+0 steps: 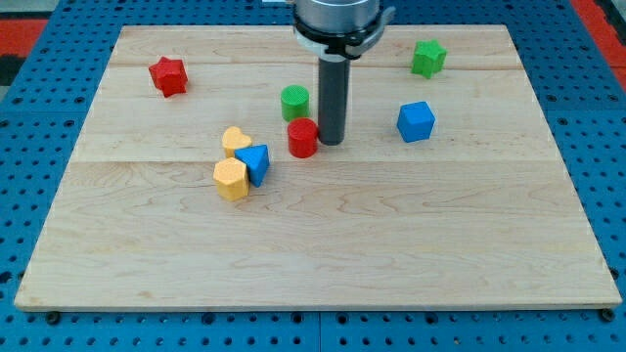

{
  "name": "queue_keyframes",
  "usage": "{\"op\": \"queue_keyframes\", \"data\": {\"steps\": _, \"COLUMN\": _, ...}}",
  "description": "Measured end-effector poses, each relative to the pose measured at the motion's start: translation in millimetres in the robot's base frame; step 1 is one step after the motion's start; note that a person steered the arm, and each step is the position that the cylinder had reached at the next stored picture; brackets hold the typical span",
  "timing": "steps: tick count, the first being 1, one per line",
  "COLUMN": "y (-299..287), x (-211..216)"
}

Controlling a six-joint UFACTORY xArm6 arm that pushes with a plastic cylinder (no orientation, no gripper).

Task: Slide the green circle closer the red circle

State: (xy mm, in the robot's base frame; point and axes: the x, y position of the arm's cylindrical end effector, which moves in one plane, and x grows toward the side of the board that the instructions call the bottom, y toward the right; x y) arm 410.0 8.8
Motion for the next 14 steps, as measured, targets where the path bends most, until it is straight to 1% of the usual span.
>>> {"op": "queue_keyframes", "data": {"steps": 2, "y": -41.9, "x": 0.0}}
{"op": "queue_keyframes", "data": {"steps": 3, "y": -28.5, "x": -5.8}}
{"op": "queue_keyframes", "data": {"steps": 4, "y": 15.1, "x": -48.4}}
{"op": "queue_keyframes", "data": {"steps": 5, "y": 17.6, "x": -97.8}}
{"op": "queue_keyframes", "data": {"steps": 6, "y": -26.0, "x": -98.1}}
{"op": "queue_keyframes", "data": {"steps": 7, "y": -29.4, "x": -92.2}}
{"op": "queue_keyframes", "data": {"steps": 8, "y": -25.0, "x": -56.1}}
{"op": "queue_keyframes", "data": {"steps": 9, "y": -1.2, "x": -42.9}}
{"op": "queue_keyframes", "data": {"steps": 11, "y": -19.7, "x": -4.0}}
{"op": "queue_keyframes", "data": {"steps": 12, "y": -32.8, "x": -9.0}}
{"op": "queue_keyframes", "data": {"steps": 13, "y": -33.0, "x": -35.8}}
{"op": "queue_keyframes", "data": {"steps": 14, "y": -49.8, "x": -36.0}}
